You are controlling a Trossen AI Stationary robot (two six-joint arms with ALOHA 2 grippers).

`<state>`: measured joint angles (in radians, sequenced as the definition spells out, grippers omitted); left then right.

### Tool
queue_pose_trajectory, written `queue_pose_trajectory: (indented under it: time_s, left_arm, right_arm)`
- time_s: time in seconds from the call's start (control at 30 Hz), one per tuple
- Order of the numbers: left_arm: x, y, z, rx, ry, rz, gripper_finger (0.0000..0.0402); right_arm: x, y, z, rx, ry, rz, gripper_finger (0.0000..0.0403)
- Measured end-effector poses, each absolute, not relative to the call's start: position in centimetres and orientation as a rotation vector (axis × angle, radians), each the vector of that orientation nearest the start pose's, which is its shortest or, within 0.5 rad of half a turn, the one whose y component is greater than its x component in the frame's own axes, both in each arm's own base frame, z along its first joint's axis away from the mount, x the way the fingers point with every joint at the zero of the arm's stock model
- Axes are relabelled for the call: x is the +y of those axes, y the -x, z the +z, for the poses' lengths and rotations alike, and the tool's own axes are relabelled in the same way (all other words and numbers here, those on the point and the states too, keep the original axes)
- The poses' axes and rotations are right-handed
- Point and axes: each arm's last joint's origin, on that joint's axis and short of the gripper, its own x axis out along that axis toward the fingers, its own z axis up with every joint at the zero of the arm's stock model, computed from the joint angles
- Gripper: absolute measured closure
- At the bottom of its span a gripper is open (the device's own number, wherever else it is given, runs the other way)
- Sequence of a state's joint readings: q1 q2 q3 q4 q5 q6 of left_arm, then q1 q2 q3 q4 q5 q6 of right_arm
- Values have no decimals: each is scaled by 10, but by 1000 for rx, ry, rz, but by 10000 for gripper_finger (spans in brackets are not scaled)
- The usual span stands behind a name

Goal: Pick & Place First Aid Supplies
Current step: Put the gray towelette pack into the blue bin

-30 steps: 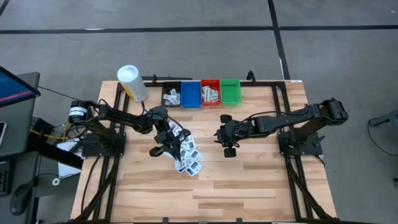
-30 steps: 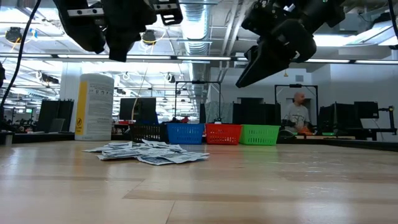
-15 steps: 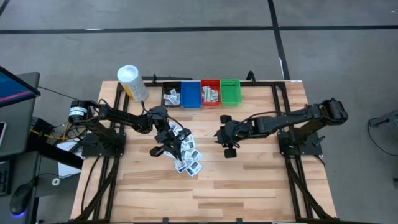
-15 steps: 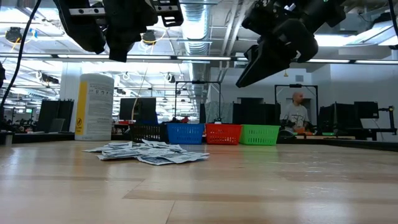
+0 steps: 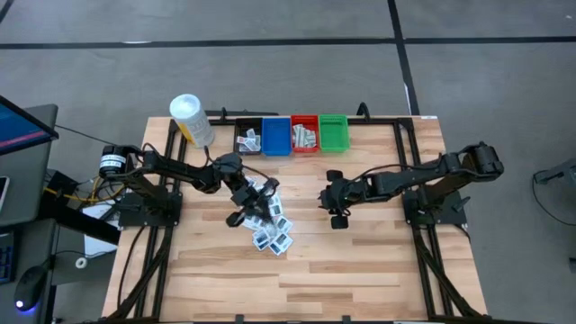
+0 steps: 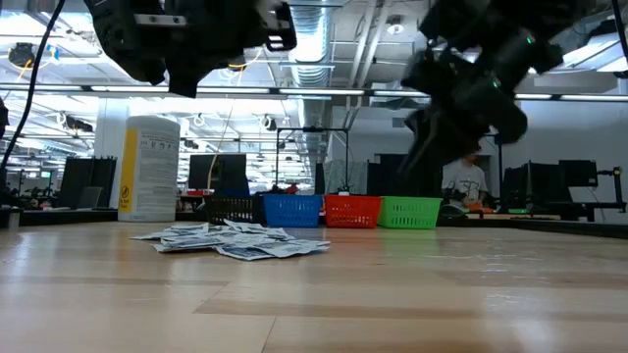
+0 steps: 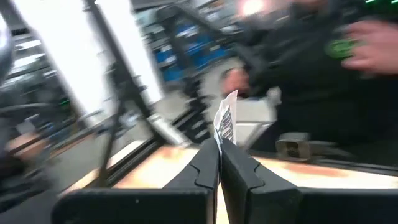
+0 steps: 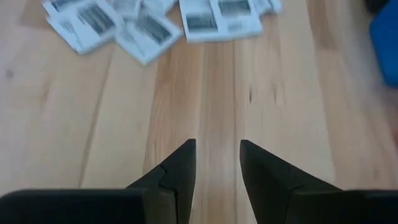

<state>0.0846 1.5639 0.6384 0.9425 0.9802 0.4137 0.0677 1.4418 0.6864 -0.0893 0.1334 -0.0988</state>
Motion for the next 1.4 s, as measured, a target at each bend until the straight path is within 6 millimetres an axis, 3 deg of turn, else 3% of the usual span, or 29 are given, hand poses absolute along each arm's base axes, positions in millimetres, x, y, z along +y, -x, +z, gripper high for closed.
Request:
queue_pose_trajectory:
  time_s: [0.13,0.43,0.77,1.1,1.4]
  left_arm:
    - [14,-303,209,-147,-406,-629,394]
    - [68,-302,207,7,-412,9,394]
    - [127,-283,203,142,-396,421,394]
    - [172,-263,192,212,-375,573,393]
    - [193,-278,164,287,-345,552,360]
  right_arm:
    - [13,-259,153,863,154,-37,284]
    - [-2,-244,133,847,140,-152,284]
    - [-22,-243,131,800,121,-269,285]
    - [-32,-247,138,712,97,-306,285]
    - [-31,-253,144,626,95,-303,285]
